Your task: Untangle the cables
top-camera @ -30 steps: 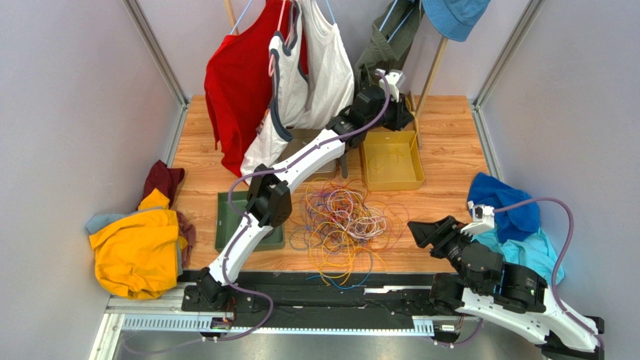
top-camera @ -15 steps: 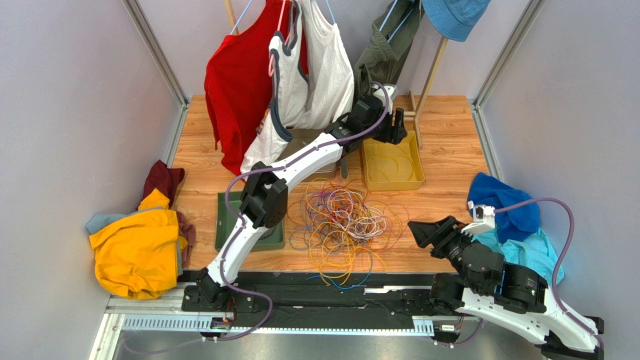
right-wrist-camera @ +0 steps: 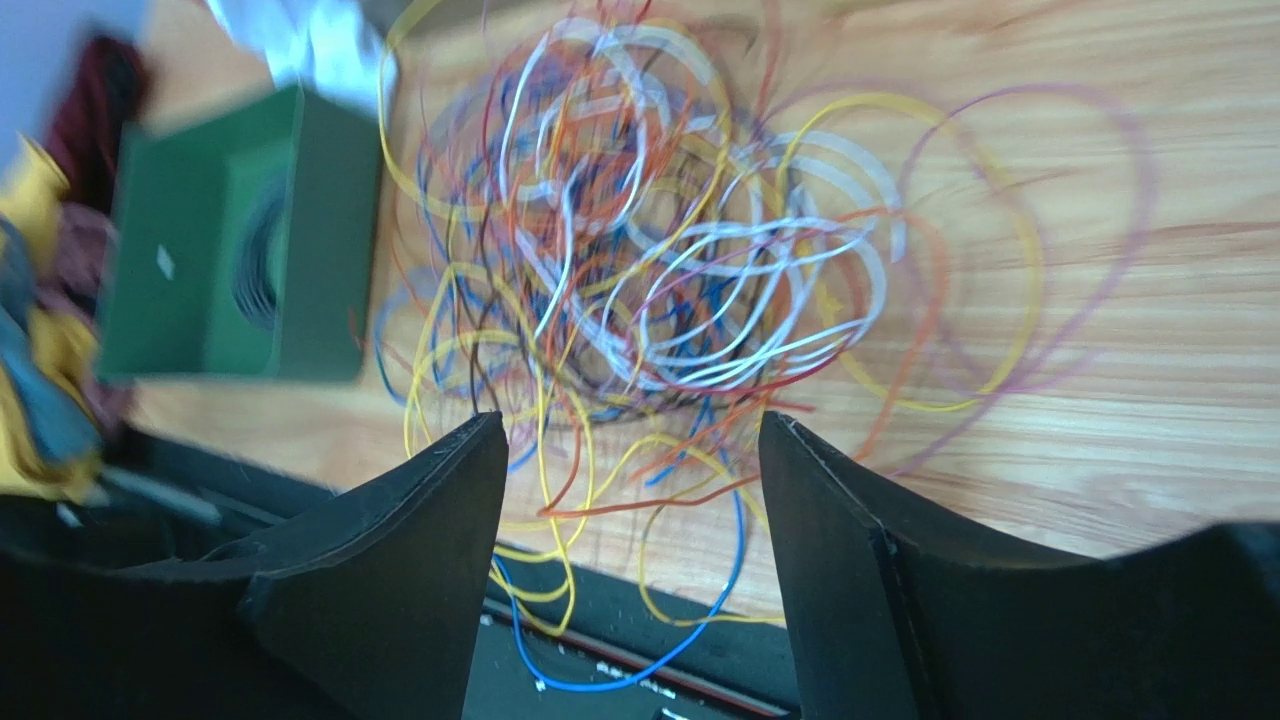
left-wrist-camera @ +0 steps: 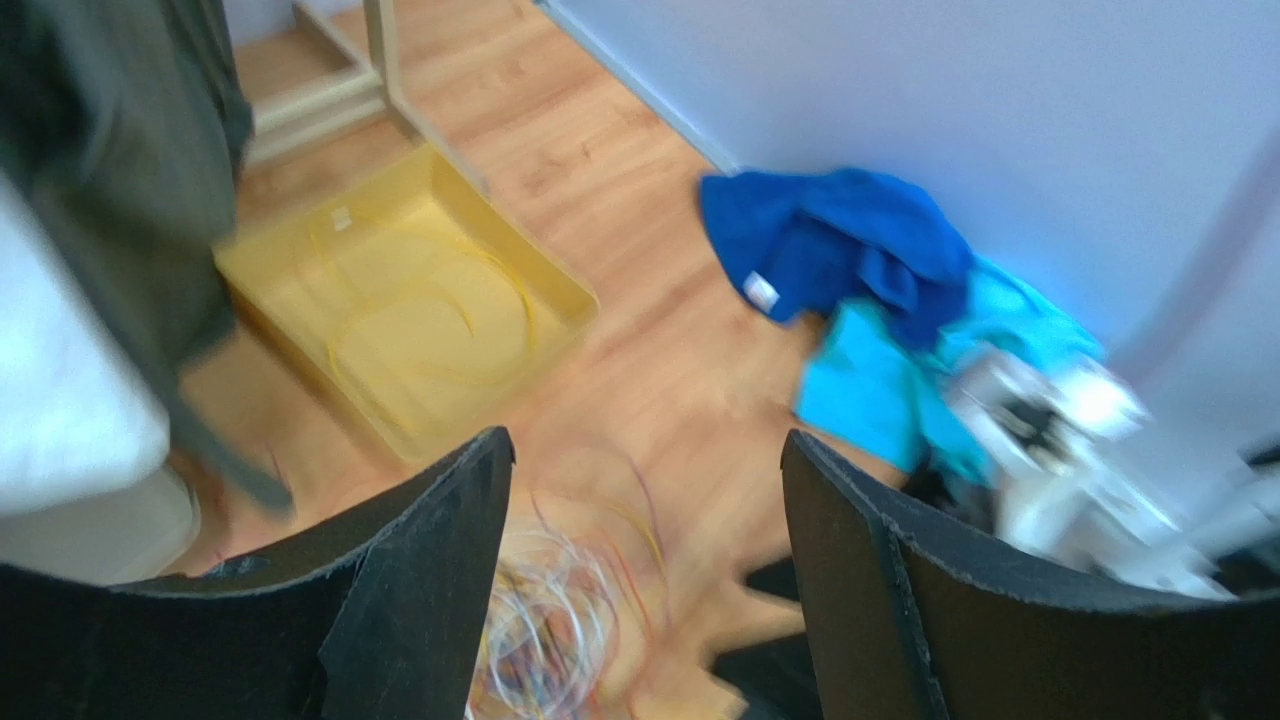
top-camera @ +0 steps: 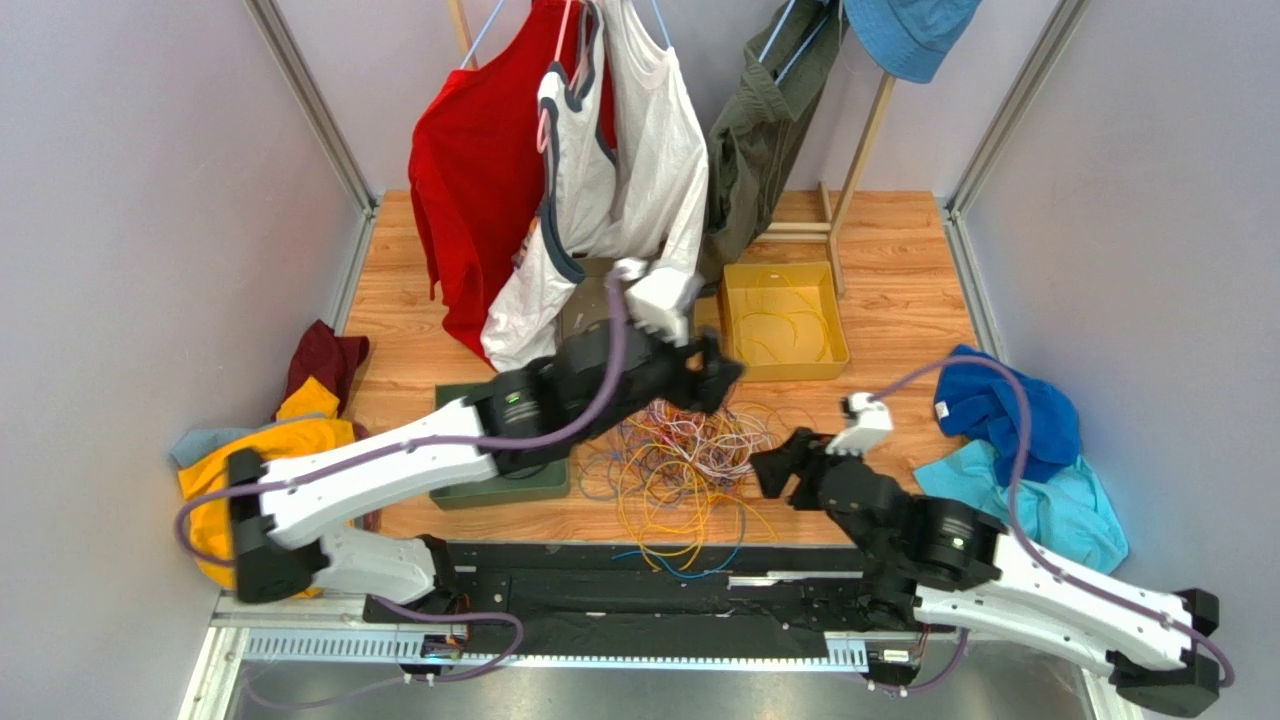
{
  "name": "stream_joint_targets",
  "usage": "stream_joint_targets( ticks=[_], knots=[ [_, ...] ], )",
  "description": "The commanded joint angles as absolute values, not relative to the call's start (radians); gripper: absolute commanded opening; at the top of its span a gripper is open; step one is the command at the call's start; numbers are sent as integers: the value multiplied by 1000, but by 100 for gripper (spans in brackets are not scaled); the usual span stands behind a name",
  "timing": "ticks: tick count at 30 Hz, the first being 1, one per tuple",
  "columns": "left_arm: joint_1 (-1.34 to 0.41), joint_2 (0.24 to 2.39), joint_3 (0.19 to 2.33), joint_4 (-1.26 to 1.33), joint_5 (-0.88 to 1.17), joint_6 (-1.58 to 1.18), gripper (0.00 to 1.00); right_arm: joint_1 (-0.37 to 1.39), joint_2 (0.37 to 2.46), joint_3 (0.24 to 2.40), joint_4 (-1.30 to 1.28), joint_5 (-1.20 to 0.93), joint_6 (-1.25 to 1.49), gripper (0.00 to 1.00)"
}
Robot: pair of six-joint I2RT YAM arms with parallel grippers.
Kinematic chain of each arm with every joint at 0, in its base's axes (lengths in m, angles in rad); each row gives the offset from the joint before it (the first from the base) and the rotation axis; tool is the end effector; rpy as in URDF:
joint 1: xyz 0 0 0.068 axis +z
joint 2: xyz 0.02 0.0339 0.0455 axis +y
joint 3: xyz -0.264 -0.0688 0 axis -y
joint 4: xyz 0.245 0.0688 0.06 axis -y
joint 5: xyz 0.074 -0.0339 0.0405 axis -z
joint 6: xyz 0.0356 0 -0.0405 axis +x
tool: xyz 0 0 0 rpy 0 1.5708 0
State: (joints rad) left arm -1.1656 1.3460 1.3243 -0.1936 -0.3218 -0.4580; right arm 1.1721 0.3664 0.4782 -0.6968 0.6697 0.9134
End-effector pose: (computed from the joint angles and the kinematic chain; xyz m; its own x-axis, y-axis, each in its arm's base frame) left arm 0.1336 -0.2829 0.4025 -0.4072 -0.1148 -0.9061 0.6355 0.6769 -0.3713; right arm 0.0573 0.0792 0.2388 -0.5439 0.3075 -0.7808 -0.1490 0.8803 0.4505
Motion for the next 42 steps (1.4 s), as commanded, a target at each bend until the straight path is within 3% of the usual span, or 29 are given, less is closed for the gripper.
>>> stream_joint_targets(
  ticks=[1, 7, 11, 18, 24, 30, 33, 36, 42],
  knots=[
    [-1156, 1119, 919, -362, -497, -770, 74, 1181, 610, 503, -393, 482, 789, 65],
    [-1245, 723, 588, -497, -565, -1023, 69, 1236, 869, 578, -249, 385, 726, 63],
    [-1247, 617, 445, -393, -482, -963, 69, 1270, 940, 607, -256, 455, 775, 63],
    [-1247, 796, 391, -56, -330, -877, 70, 1301, 896, 618, -328, 511, 833, 63],
    [-1247, 989, 406, 130, -295, -825, 64, 1345, 822, 624, -428, 554, 873, 63],
    [-1247, 1178, 442, 193, -296, -827, 46, 1359, 769, 621, -477, 580, 882, 63],
    [-1247, 1215, 457, 186, -311, -842, 29, 1359, 756, 612, -479, 586, 887, 63],
    [-1247, 1191, 485, 123, -331, -841, 0, 1361, 741, 606, -486, 595, 891, 63],
    [-1247, 862, 597, -130, -388, -695, 0, 1362, 683, 580, -496, 621, 891, 63]
  ],
)
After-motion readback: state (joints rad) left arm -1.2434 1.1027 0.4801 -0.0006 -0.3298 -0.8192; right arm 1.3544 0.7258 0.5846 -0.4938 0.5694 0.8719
